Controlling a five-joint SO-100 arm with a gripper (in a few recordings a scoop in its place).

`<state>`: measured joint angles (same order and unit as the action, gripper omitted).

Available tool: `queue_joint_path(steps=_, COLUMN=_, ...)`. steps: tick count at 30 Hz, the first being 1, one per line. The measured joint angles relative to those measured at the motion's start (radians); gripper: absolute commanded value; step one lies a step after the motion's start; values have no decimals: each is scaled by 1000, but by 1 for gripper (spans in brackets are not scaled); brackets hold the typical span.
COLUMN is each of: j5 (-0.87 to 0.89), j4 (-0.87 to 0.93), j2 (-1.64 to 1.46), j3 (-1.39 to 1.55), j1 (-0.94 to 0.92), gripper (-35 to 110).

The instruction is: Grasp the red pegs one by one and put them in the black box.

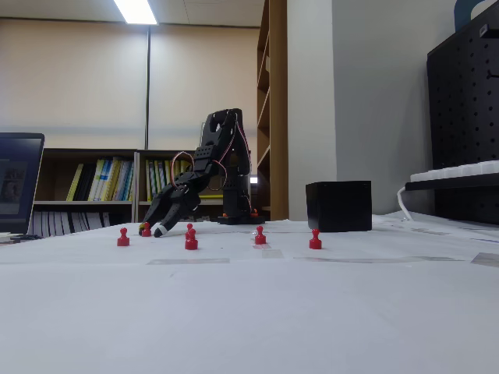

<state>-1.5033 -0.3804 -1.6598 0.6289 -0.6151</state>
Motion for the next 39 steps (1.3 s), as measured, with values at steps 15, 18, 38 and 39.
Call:
queue_joint_path(steps=15, j5=-9, j4=41, j2=2, j3=15, j1=0, gripper=0)
queue_joint_path(steps=18, j5=-23, j4=41, j2=2, j3=15, j1=0, gripper=0)
queue_joint_path(steps=38, j5=-137, j4=1431, j2=390, j3=483, j1=179, gripper=0)
queue_joint_path(steps=39, j5=-155, j4=1552, j2=413, j3=535, j1=210, gripper=0)
